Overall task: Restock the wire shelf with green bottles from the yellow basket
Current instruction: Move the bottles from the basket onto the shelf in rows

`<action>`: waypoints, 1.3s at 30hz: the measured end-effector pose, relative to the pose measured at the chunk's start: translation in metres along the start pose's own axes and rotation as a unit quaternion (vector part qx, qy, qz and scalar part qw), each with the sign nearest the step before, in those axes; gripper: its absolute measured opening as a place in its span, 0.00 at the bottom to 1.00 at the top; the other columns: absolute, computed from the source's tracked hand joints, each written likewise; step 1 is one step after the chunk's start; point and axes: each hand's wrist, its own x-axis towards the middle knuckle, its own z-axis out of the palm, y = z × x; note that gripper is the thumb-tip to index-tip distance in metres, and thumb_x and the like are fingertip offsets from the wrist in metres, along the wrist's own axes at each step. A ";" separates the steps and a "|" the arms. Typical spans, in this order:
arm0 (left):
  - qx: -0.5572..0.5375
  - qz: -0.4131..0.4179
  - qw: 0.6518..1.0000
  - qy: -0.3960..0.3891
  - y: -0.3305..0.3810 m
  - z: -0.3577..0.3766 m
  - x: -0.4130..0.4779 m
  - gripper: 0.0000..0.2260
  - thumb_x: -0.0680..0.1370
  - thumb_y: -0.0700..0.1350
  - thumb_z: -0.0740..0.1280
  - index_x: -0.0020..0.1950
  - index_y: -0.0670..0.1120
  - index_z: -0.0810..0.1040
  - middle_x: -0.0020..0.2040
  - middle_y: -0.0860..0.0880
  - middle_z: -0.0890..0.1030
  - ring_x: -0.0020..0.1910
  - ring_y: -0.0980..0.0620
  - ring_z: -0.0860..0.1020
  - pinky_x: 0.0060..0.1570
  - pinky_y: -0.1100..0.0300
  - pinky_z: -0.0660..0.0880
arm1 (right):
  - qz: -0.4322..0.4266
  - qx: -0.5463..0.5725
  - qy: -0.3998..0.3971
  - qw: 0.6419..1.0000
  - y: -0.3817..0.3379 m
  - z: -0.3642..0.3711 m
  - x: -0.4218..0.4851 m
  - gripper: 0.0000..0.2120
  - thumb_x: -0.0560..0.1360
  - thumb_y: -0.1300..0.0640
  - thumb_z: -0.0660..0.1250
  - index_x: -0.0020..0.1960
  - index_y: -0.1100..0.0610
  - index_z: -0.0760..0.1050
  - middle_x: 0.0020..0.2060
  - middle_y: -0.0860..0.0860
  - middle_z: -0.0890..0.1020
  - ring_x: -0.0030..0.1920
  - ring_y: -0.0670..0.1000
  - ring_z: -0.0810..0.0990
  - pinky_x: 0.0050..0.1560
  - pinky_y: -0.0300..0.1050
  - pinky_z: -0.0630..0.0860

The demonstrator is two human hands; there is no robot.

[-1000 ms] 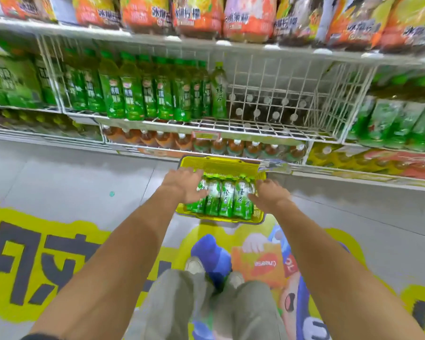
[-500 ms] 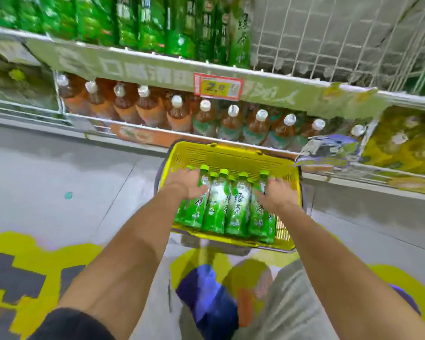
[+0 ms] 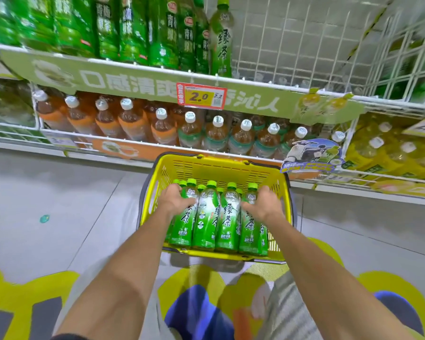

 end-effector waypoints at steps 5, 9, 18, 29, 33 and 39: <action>-0.048 -0.006 0.999 -0.015 -0.002 0.002 0.005 0.40 0.68 0.57 0.80 0.71 0.38 0.71 0.62 0.42 0.78 0.59 0.41 0.78 0.58 0.50 0.76 | 0.035 0.005 -0.029 0.999 0.005 0.005 0.002 0.34 0.67 0.32 0.74 0.57 0.58 0.74 0.48 0.54 0.80 0.44 0.53 0.81 0.42 0.48 0.80; -0.094 -0.009 0.995 0.012 -0.005 0.005 -0.001 0.36 0.69 0.52 0.81 0.70 0.41 0.72 0.64 0.43 0.77 0.62 0.42 0.76 0.60 0.51 0.74 | 0.045 0.049 -0.022 0.998 -0.004 -0.001 -0.006 0.34 0.68 0.39 0.77 0.63 0.59 0.73 0.47 0.54 0.81 0.44 0.52 0.81 0.37 0.44 0.79; -0.185 0.120 0.972 0.075 0.043 -0.039 -0.031 0.29 0.65 0.49 0.83 0.62 0.47 0.75 0.59 0.46 0.77 0.61 0.46 0.75 0.57 0.52 0.75 | -0.094 0.117 0.080 0.985 -0.032 -0.060 -0.028 0.41 0.70 0.47 0.78 0.75 0.63 0.66 0.58 0.59 0.82 0.53 0.56 0.82 0.53 0.52 0.79; -0.185 0.302 0.923 0.152 0.173 -0.147 -0.101 0.38 0.62 0.50 0.85 0.69 0.44 0.77 0.58 0.51 0.80 0.57 0.50 0.79 0.59 0.55 0.76 | -0.245 0.157 0.213 0.933 -0.089 -0.218 -0.061 0.42 0.68 0.43 0.78 0.75 0.61 0.69 0.68 0.58 0.77 0.70 0.58 0.73 0.69 0.51 0.68; -0.176 0.347 0.902 0.187 0.227 -0.184 -0.118 0.35 0.63 0.49 0.85 0.67 0.45 0.78 0.56 0.49 0.81 0.56 0.48 0.80 0.54 0.57 0.77 | -0.271 0.183 0.255 0.910 -0.102 -0.281 -0.064 0.42 0.67 0.40 0.77 0.74 0.60 0.71 0.66 0.57 0.79 0.68 0.57 0.75 0.69 0.51 0.69; -0.176 0.369 0.888 0.210 0.286 -0.224 -0.115 0.37 0.59 0.58 0.84 0.64 0.46 0.78 0.54 0.49 0.83 0.54 0.50 0.81 0.58 0.52 0.78 | -0.308 0.199 0.286 0.885 -0.132 -0.349 -0.049 0.37 0.67 0.43 0.79 0.70 0.58 0.75 0.60 0.54 0.83 0.62 0.54 0.79 0.62 0.42 0.72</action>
